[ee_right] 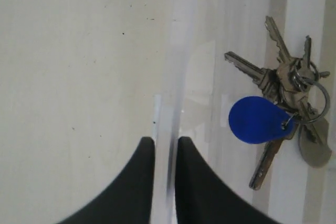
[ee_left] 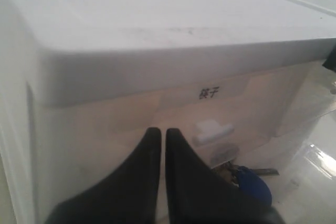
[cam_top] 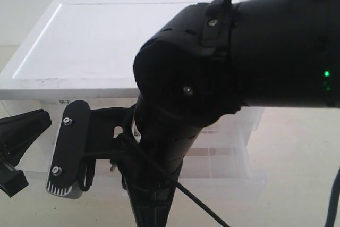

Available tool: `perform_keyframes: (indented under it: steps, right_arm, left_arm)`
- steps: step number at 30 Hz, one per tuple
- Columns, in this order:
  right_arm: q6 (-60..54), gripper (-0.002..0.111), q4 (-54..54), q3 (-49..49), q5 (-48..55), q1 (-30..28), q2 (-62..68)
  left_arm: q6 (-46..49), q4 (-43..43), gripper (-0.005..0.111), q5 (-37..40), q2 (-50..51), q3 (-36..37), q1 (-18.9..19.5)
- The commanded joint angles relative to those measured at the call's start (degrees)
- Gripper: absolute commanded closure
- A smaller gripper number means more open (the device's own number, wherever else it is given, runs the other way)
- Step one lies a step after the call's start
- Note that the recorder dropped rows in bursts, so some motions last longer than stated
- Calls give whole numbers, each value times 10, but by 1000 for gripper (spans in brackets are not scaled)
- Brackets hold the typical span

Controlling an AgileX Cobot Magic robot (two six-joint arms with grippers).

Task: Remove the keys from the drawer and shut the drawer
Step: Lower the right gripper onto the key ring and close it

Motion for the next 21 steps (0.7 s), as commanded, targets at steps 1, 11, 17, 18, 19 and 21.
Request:
perform_keyframes:
  steps: [1, 11, 17, 18, 19, 21]
  right_arm:
    - [-21, 94, 48, 12, 55, 7, 17]
    - [-5, 57, 68, 7, 29, 7, -56]
    - [55, 57, 93, 0, -53, 5, -136]
    - [107, 57, 86, 0, -69, 5, -139]
    - [154, 57, 68, 0, -84, 5, -142]
    - [233, 57, 14, 0, -87, 5, -135]
  left_arm:
    - [-2, -9, 102, -5, 4, -3, 1]
    - [-2, -9, 102, -8, 4, -3, 1]
    - [-2, -9, 102, -8, 4, -3, 1]
    - [-2, -9, 102, -8, 4, -3, 1]
    - [-2, -9, 102, -8, 4, -3, 1]
    - [-2, -9, 102, -8, 4, -3, 1]
